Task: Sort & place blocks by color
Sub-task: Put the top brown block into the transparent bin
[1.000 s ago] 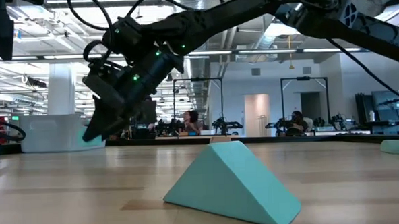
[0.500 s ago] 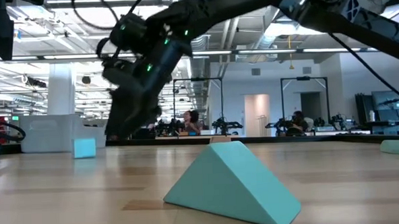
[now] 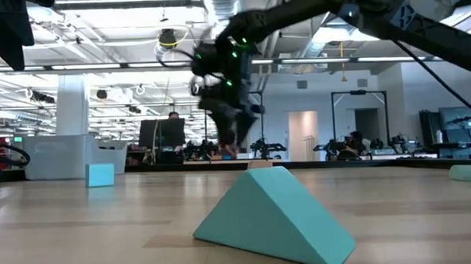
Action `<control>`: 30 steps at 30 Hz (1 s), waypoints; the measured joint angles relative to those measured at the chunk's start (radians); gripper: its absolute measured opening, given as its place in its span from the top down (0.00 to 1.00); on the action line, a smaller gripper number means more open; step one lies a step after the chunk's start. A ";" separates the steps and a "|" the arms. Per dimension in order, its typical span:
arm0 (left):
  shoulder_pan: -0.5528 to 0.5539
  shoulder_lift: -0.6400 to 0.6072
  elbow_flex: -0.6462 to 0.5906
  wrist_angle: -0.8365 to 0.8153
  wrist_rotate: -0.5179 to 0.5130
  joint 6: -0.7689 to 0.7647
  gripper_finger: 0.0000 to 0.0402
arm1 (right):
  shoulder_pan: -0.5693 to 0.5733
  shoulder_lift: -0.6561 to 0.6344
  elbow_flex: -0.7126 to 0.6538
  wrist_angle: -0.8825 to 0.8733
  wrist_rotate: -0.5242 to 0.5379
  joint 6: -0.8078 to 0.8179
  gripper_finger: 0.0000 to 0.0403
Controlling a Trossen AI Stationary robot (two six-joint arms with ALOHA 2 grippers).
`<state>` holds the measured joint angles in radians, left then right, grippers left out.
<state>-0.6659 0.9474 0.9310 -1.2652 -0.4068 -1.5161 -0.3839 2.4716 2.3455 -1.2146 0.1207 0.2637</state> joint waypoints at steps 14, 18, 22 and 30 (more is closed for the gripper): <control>0.000 0.002 0.000 0.000 -0.011 -0.042 0.29 | -0.145 0.003 -0.014 -0.034 -0.146 0.152 0.38; 0.000 0.002 0.000 0.000 -0.030 -0.041 0.29 | -0.138 0.003 -0.068 -0.042 -0.149 0.044 0.43; 0.000 0.002 0.000 -0.001 -0.045 -0.014 0.29 | -0.135 0.002 -0.093 -0.044 -0.204 -0.043 0.51; 0.000 0.002 0.000 -0.001 -0.044 0.001 0.29 | -0.130 0.004 -0.093 -0.151 -0.302 -0.122 0.68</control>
<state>-0.6659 0.9493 0.9310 -1.2659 -0.4507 -1.5156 -0.5136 2.4752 2.2520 -1.3659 -0.1810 0.1422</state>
